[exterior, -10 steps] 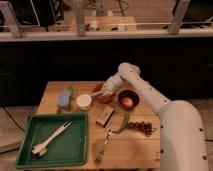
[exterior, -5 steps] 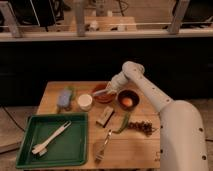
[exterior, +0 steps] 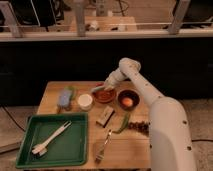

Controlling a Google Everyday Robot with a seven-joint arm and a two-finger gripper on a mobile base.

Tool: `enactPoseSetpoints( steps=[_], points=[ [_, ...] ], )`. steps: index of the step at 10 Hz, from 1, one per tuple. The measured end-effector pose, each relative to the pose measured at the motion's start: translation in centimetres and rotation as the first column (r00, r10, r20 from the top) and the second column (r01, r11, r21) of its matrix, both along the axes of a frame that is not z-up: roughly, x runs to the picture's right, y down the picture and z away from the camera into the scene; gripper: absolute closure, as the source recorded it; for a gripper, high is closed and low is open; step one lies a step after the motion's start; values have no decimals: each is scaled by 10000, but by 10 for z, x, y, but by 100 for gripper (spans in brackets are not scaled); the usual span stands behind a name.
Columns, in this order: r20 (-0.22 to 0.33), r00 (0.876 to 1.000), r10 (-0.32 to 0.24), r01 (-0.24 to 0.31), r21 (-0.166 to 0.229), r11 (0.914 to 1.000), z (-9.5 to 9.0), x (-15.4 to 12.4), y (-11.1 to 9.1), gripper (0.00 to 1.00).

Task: Wipe red bowl with towel

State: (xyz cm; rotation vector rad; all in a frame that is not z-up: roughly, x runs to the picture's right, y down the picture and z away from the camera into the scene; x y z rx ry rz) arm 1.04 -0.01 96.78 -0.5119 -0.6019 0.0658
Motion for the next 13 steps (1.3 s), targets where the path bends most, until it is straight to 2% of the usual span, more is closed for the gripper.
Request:
enactPoseSetpoints(
  steps=[2, 6, 9, 13],
  points=[
    [441, 9986, -278, 278, 3, 9996, 0, -28, 4, 100],
    [1021, 9929, -613, 626, -91, 9980, -12, -43, 22, 100],
    [881, 9955, -344, 357, -136, 9993, -21, -23, 34, 100],
    [395, 9990, 230, -228, -36, 9997, -28, 10, 35, 100]
  ],
)
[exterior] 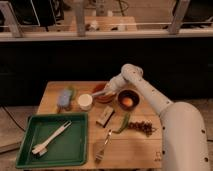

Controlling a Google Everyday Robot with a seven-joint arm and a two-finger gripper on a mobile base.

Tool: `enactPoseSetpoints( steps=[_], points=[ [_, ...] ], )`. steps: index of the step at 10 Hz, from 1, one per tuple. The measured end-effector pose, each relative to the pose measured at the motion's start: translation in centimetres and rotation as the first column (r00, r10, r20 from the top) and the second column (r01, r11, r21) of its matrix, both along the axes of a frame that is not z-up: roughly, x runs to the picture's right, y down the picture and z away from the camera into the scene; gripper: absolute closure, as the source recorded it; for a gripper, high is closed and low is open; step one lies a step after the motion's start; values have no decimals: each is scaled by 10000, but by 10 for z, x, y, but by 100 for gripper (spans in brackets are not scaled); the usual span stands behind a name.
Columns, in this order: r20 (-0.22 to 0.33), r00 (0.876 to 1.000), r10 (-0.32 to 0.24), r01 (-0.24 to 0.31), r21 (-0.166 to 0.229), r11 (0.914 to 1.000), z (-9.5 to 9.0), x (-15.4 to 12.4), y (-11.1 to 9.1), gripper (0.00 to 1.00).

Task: Wipe red bowl with towel

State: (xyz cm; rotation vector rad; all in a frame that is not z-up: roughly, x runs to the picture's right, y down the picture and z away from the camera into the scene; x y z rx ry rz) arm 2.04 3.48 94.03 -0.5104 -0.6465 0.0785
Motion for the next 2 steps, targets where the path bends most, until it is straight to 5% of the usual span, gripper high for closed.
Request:
enactPoseSetpoints(
  steps=[2],
  points=[
    [-121, 9998, 167, -165, 160, 9997, 3, 7, -6, 100]
  ],
)
